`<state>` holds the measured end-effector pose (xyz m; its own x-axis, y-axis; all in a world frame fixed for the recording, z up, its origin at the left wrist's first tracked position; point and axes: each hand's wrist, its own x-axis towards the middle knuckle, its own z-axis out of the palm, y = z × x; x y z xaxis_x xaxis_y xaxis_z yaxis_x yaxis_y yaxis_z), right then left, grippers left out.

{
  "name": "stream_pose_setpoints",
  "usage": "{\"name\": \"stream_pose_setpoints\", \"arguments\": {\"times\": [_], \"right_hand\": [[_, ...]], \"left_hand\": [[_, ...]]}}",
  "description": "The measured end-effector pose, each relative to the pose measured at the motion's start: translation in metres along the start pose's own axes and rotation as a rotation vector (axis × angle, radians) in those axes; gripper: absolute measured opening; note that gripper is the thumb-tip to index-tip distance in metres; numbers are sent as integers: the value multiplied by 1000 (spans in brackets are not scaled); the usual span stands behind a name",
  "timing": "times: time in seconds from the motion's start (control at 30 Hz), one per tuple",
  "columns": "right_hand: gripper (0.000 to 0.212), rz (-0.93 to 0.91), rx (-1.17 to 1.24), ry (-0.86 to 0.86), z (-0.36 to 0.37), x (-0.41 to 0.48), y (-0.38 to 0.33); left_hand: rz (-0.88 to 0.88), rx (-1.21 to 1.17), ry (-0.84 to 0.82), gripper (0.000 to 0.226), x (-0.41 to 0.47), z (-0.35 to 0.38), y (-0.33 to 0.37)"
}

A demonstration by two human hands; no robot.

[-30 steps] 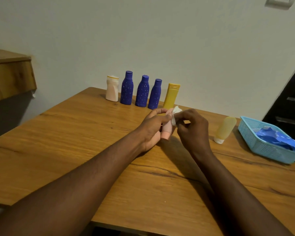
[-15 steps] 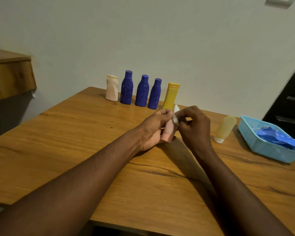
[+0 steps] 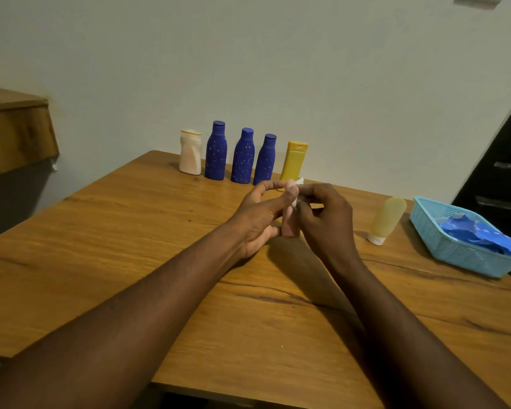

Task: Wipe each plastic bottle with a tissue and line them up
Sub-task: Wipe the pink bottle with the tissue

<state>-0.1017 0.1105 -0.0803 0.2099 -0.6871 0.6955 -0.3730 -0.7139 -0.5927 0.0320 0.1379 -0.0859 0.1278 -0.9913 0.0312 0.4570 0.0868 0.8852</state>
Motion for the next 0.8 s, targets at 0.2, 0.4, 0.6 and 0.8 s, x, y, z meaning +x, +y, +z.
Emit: {"name": "stream_pose_setpoints", "arguments": {"times": [0.2, 0.4, 0.6, 0.8], "right_hand": [[13, -21, 1, -123, 3, -4, 0], [17, -94, -58, -186, 4, -5, 0], [16, -197, -112, -159, 4, -7, -5], [15, -87, 2, -90, 6, -5, -2]], "left_hand": [[65, -53, 139, 50, 4, -4, 7], [56, 10, 160, 55, 5, -6, 3], [62, 2, 165, 48, 8, -3, 0], [36, -79, 154, 36, 8, -5, 4]]}}
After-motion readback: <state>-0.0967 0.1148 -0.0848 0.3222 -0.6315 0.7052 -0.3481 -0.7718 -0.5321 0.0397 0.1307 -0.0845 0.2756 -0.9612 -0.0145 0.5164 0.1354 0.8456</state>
